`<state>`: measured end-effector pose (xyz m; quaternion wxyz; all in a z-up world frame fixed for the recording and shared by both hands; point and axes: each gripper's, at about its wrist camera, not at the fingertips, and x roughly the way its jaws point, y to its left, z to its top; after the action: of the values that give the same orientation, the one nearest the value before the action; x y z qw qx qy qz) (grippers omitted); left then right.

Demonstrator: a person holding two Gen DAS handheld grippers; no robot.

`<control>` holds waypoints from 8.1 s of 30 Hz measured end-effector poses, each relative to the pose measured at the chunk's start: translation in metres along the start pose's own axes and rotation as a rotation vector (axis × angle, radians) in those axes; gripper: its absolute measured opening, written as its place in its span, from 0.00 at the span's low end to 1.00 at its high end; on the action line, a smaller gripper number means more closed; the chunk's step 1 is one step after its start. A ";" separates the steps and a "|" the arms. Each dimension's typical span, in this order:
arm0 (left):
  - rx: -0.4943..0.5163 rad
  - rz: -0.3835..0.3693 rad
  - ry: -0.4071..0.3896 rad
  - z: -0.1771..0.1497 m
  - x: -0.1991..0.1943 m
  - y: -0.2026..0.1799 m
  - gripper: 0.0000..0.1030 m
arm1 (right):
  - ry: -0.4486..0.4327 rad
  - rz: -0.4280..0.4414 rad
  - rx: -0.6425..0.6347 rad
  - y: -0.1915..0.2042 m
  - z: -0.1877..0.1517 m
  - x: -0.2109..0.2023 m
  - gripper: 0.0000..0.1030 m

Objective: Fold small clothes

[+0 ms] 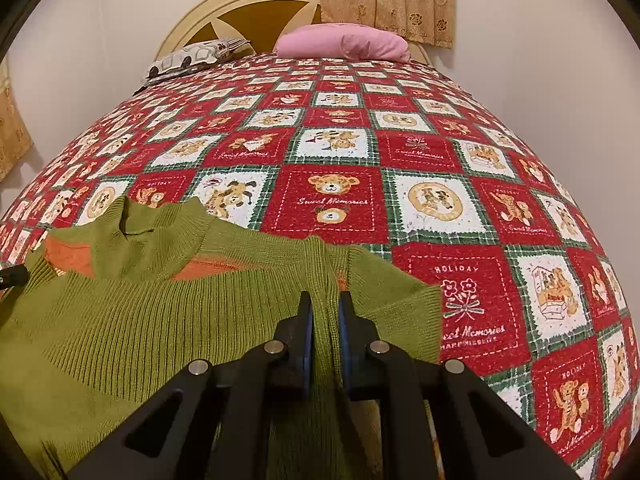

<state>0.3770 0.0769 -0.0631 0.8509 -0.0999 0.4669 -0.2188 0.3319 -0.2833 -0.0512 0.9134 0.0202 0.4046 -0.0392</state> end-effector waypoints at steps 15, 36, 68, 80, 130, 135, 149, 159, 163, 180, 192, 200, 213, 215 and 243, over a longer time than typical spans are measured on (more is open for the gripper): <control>0.134 0.057 -0.031 0.001 -0.013 -0.029 0.10 | -0.086 0.053 0.060 -0.006 0.006 -0.037 0.11; 0.005 0.270 -0.056 0.050 0.049 -0.009 0.22 | -0.041 0.097 0.299 -0.056 0.007 -0.013 0.45; 0.168 0.392 -0.141 -0.101 -0.035 -0.078 0.67 | 0.041 0.090 0.252 -0.050 -0.136 -0.133 0.09; 0.172 0.461 -0.150 -0.104 -0.030 -0.079 0.83 | -0.103 -0.079 0.019 0.028 -0.043 -0.096 0.10; -0.327 0.218 -0.244 -0.111 -0.053 -0.023 0.33 | -0.057 0.148 0.112 0.048 -0.094 -0.080 0.14; -0.195 0.305 -0.303 -0.100 -0.064 -0.057 0.25 | -0.058 0.154 0.118 0.048 -0.094 -0.079 0.14; 0.233 0.262 -0.248 -0.102 -0.007 -0.158 0.23 | -0.058 0.161 0.124 0.046 -0.093 -0.078 0.14; 0.227 0.229 -0.251 -0.105 -0.009 -0.160 0.23 | -0.053 0.171 0.127 0.044 -0.093 -0.078 0.21; 0.207 0.209 -0.258 -0.105 -0.010 -0.157 0.23 | -0.084 0.227 0.124 0.046 -0.081 -0.091 0.78; 0.167 0.157 -0.269 -0.106 -0.013 -0.152 0.24 | 0.288 0.785 0.093 0.127 0.017 0.018 0.79; 0.147 0.130 -0.275 -0.106 -0.015 -0.148 0.26 | 0.120 0.706 -0.014 0.149 0.026 -0.004 0.13; 0.167 0.068 -0.325 -0.107 -0.036 -0.160 0.22 | 0.035 0.677 -0.031 0.128 0.033 -0.050 0.12; 0.283 0.012 -0.329 -0.099 -0.038 -0.226 0.21 | -0.008 0.551 -0.105 0.060 0.044 -0.085 0.12; 0.296 0.006 -0.317 -0.098 -0.032 -0.237 0.21 | 0.000 0.527 -0.114 0.050 0.044 -0.085 0.12; 0.435 -0.087 -0.157 -0.124 0.022 -0.326 0.09 | 0.156 0.374 -0.072 -0.058 0.004 -0.009 0.12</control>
<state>0.1924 -0.2175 -0.0254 0.8758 0.0493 0.3366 -0.3423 0.3235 -0.3403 -0.0421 0.8708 0.0654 0.4646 0.1471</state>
